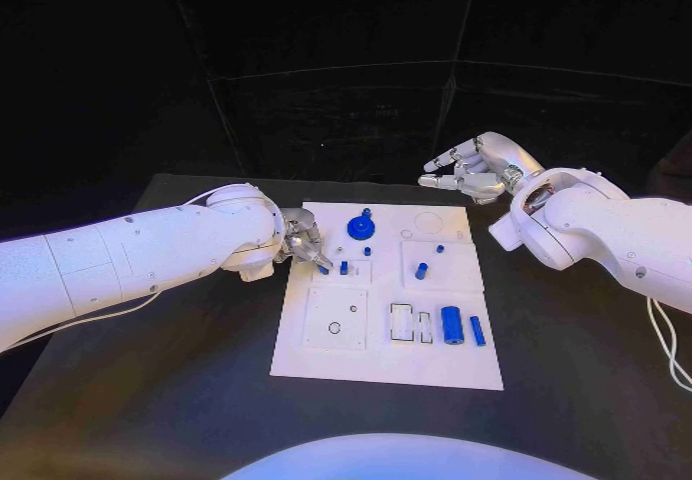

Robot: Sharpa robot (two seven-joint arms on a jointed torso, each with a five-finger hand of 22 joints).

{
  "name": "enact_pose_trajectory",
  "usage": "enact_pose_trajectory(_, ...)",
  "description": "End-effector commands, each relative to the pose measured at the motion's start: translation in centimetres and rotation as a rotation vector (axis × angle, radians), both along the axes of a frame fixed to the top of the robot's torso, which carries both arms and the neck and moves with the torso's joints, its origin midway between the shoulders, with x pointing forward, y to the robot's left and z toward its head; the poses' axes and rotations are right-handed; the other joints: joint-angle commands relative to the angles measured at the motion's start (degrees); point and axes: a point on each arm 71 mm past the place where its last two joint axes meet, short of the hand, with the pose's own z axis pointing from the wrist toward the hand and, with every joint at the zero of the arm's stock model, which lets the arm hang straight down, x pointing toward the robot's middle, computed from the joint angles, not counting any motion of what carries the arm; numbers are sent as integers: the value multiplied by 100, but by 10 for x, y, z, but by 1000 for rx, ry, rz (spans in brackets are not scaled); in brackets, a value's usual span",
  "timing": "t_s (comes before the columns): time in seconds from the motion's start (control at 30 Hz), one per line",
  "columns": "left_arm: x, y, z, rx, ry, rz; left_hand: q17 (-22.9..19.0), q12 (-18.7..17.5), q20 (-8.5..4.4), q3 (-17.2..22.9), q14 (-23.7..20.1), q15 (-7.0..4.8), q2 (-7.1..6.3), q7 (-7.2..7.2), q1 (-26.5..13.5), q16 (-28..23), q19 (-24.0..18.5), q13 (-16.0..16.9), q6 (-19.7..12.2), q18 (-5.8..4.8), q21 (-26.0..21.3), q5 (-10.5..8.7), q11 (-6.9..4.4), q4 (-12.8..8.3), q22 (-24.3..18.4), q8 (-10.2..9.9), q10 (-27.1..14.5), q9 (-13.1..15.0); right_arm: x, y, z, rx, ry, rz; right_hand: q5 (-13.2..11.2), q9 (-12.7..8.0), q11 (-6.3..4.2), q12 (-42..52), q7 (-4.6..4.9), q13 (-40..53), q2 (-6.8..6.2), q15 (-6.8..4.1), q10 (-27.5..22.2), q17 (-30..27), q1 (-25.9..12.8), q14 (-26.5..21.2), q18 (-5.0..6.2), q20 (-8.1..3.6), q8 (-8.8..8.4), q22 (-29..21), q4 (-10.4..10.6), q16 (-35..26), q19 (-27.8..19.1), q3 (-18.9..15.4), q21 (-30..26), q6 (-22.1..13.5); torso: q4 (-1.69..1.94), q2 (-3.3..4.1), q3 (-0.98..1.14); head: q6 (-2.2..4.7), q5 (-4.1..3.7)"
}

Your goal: Assemble the parts on the task board

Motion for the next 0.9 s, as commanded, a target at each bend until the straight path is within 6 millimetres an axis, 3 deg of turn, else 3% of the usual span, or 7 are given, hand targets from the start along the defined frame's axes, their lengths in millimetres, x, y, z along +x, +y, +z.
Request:
enact_pose_trajectory(0.03, -2, 0, -3, 32, 20, -15, 1509, 12, -30, 667, 605, -28, 2, -6, 48, 18, 133, 12, 33, -7, 39, 13, 11, -613, 8, 25, 49, 4, 0, 1, 1, 4, -4, 11, 17, 7, -43, 17, -5, 4, 50, -21, 15, 504, 14, 370, 94, 5, 26, -3, -8, -24, -27, -34, -28, 51, 5, 1, -1, 0, -5)
enact_pose_trajectory(0.6, -2, -4, -4, 33, 21, -21, 1509, 30, -29, 697, 605, -26, -4, -5, 27, 18, 135, 31, 44, -9, 43, 14, 12, -612, 15, 29, 63, 7, 0, 2, 1, 4, -4, 12, 17, 7, -43, 17, -5, 4, 50, -21, 15, 504, 14, 370, 94, 5, 26, -3, -8, -24, -27, -34, -28, 51, 3, 0, 2, -13, -8)
enact_pose_trajectory(0.9, 1, -6, -5, 41, 30, -16, 1509, 66, -29, 739, 605, -30, 28, -27, -302, 18, 133, 62, 117, -6, 31, -27, 3, -429, 13, 89, 103, 53, 0, 2, 1, 4, -4, 13, 17, 7, -43, 17, -5, 4, 50, -21, 15, 504, 14, 370, 94, 5, 26, -3, -8, -24, -27, -34, -28, 51, -6, 2, -1, -22, -15)
